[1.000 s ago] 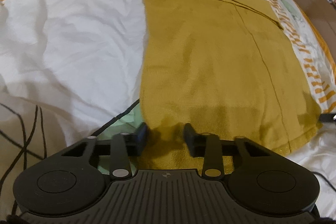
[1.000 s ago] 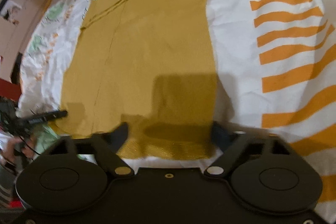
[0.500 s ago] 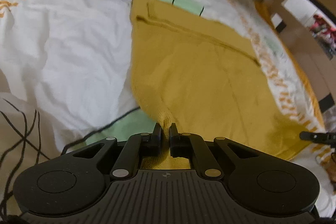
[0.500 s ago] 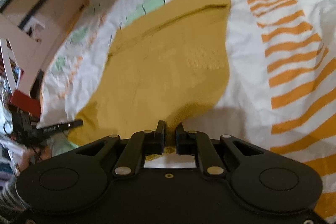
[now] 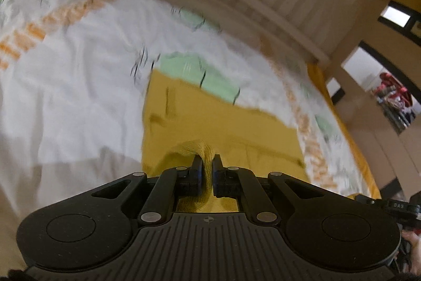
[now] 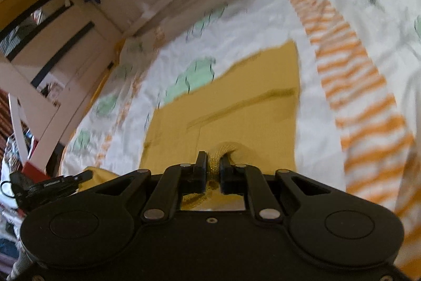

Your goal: Fold small clothes

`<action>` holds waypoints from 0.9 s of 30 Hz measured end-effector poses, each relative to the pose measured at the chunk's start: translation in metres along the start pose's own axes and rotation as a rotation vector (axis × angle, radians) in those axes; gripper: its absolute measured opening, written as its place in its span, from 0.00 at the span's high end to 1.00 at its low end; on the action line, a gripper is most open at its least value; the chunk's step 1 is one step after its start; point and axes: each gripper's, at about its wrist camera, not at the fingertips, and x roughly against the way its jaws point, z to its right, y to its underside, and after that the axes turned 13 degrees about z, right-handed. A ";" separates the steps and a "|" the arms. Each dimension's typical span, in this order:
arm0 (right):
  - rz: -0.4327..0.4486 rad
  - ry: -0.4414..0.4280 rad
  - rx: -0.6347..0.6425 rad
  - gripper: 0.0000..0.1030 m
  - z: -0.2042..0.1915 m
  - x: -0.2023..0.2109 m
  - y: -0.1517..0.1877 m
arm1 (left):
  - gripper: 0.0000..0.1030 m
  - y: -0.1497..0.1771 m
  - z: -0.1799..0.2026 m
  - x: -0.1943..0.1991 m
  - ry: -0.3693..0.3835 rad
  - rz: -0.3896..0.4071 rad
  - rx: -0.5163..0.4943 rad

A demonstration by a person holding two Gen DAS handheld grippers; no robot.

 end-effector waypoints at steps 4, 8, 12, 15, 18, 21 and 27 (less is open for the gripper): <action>0.055 0.010 -0.015 0.84 0.007 -0.026 -0.027 | 0.94 -0.029 0.003 -0.030 0.007 0.036 0.022; 0.088 0.046 -0.008 0.84 0.016 -0.062 -0.052 | 0.94 -0.047 0.003 -0.066 -0.002 0.047 0.034; 0.098 0.089 0.001 0.84 0.027 -0.101 -0.069 | 0.94 -0.057 -0.003 -0.109 -0.028 0.030 0.031; 0.100 0.116 -0.007 0.84 0.038 -0.131 -0.076 | 0.94 -0.057 -0.010 -0.141 -0.055 0.021 0.033; 0.087 0.144 -0.014 0.84 0.046 -0.159 -0.079 | 0.94 -0.055 -0.019 -0.172 -0.088 -0.001 0.033; 0.065 0.175 -0.007 0.84 0.056 -0.185 -0.080 | 0.93 -0.049 -0.031 -0.198 -0.122 -0.034 0.037; 0.046 0.216 0.005 0.76 0.067 -0.216 -0.077 | 0.92 -0.048 -0.049 -0.224 -0.160 -0.064 0.062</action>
